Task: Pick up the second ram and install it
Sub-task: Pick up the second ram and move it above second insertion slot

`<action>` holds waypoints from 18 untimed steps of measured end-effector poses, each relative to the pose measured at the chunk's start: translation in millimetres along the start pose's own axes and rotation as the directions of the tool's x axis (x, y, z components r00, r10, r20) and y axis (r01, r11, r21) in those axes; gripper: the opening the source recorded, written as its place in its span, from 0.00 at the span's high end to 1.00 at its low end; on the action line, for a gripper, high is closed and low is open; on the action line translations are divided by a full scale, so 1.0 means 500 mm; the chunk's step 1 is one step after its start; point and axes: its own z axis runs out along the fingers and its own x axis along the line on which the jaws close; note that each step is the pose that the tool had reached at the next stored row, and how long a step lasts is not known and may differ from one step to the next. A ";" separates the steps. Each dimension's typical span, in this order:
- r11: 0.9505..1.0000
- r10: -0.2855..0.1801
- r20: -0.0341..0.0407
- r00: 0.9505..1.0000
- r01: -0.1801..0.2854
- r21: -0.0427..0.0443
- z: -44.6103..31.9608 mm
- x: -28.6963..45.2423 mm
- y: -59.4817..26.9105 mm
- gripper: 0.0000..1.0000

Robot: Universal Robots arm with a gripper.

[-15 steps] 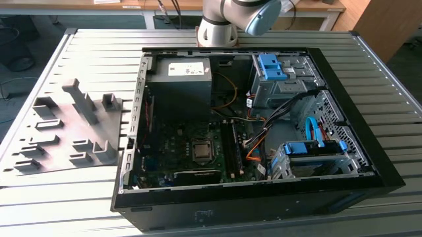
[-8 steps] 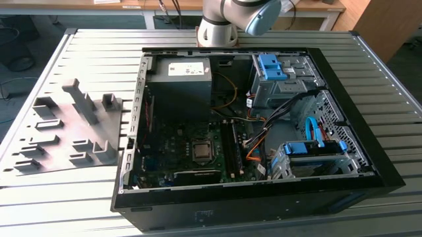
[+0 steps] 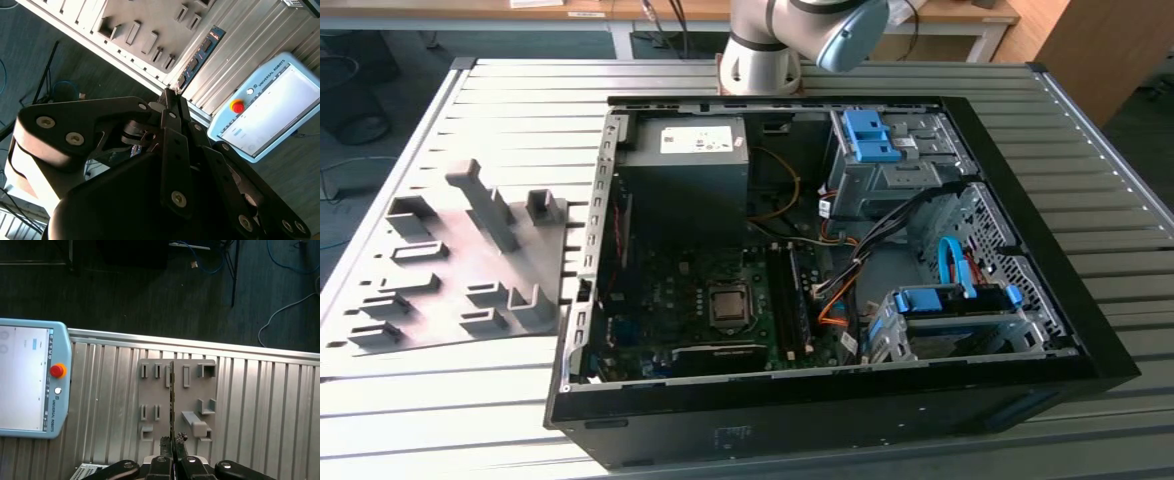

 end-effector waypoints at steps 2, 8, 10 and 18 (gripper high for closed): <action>1.000 0.000 0.000 1.000 0.000 0.000 -0.006 0.000 0.000 0.86; 1.000 0.000 0.000 1.000 0.000 0.000 -0.028 -0.001 0.001 0.86; 1.000 0.000 0.000 1.000 0.000 0.000 -0.036 -0.001 0.001 0.86; 1.000 0.000 0.001 1.000 0.000 0.000 -0.041 -0.002 0.001 0.86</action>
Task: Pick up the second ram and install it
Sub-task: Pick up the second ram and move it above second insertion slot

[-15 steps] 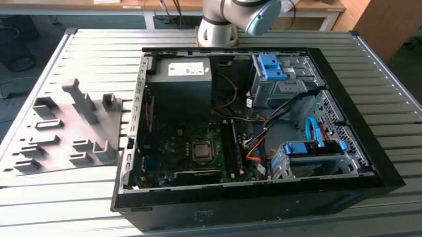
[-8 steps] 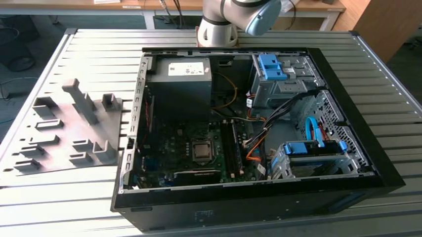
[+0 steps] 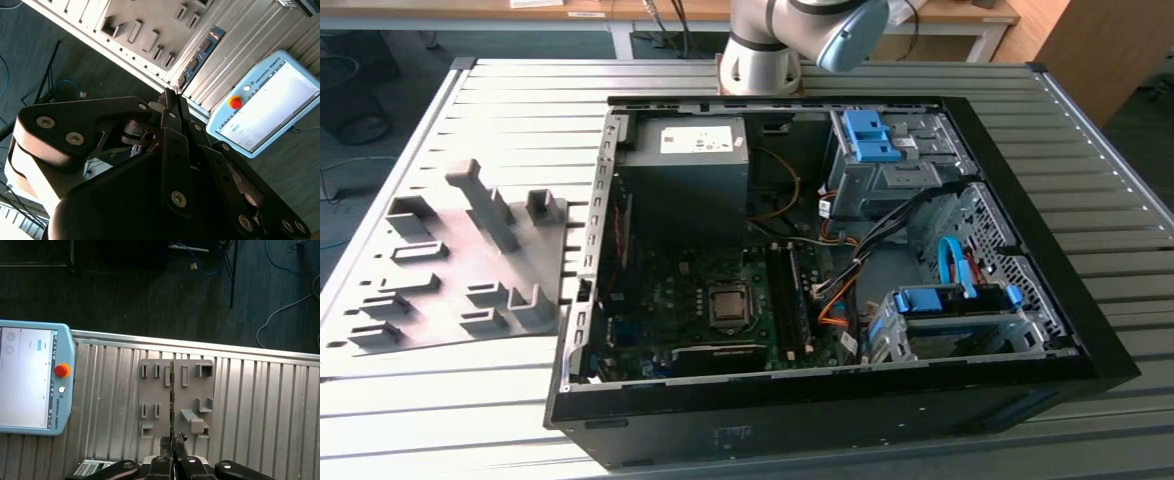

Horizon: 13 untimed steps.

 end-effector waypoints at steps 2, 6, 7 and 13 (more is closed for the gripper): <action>1.000 0.000 0.001 1.000 0.000 0.000 0.002 0.001 -0.003 0.86; 1.000 0.000 0.034 0.999 0.000 0.003 0.007 0.002 -0.016 0.86; 1.000 -0.001 0.047 0.999 0.000 0.004 0.007 0.002 -0.019 0.86; 1.000 -0.001 0.060 0.998 0.001 0.003 0.025 0.006 -0.054 0.86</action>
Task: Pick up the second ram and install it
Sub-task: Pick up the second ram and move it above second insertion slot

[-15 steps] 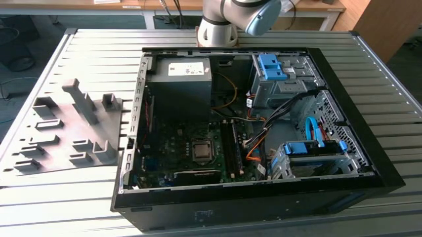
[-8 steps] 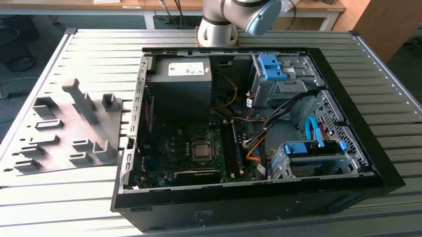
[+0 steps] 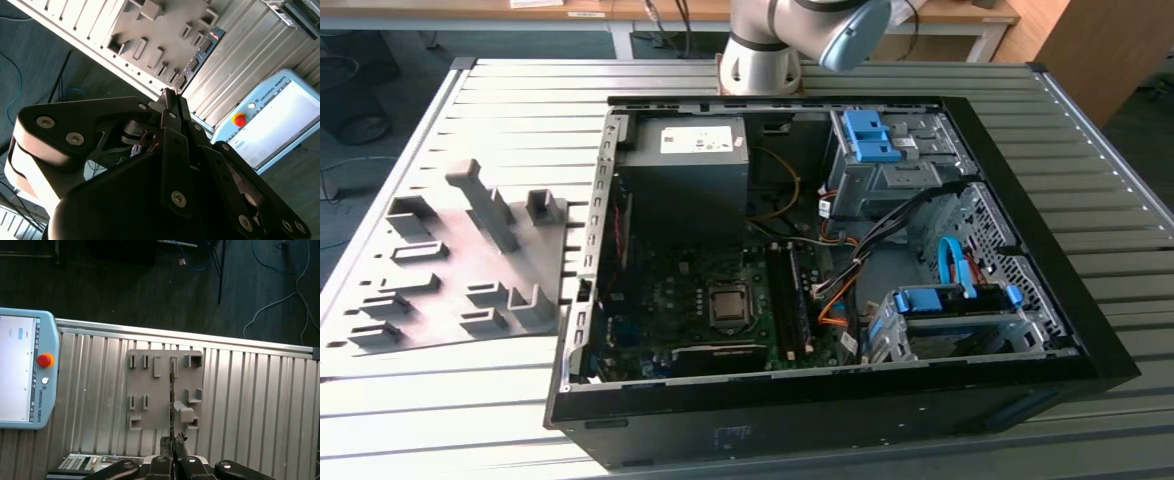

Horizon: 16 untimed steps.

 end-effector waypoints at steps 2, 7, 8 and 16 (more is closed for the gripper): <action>1.000 0.000 0.000 1.000 0.000 -0.001 0.007 0.002 -0.018 0.86; 1.000 0.000 0.000 1.000 0.000 -0.003 0.021 0.007 -0.063 0.86; 1.000 0.000 0.000 1.000 0.000 -0.004 0.025 0.008 -0.072 0.86; 1.000 0.001 0.000 1.000 -0.001 -0.009 0.045 0.016 -0.145 0.86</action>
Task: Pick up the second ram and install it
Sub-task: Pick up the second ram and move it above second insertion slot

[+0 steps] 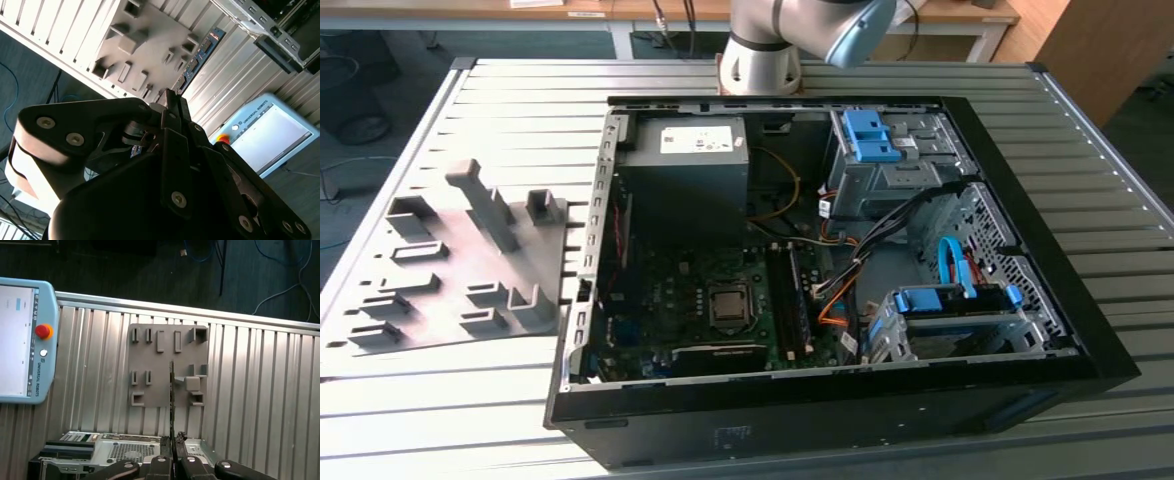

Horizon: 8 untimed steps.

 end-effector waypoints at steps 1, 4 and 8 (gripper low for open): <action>1.000 0.000 0.000 1.000 0.000 0.000 0.003 0.001 -0.009 0.86; 1.000 0.000 0.000 1.000 0.000 -0.001 0.009 0.004 -0.036 0.86; 1.000 0.000 0.000 1.000 0.000 -0.001 0.013 0.006 -0.063 0.86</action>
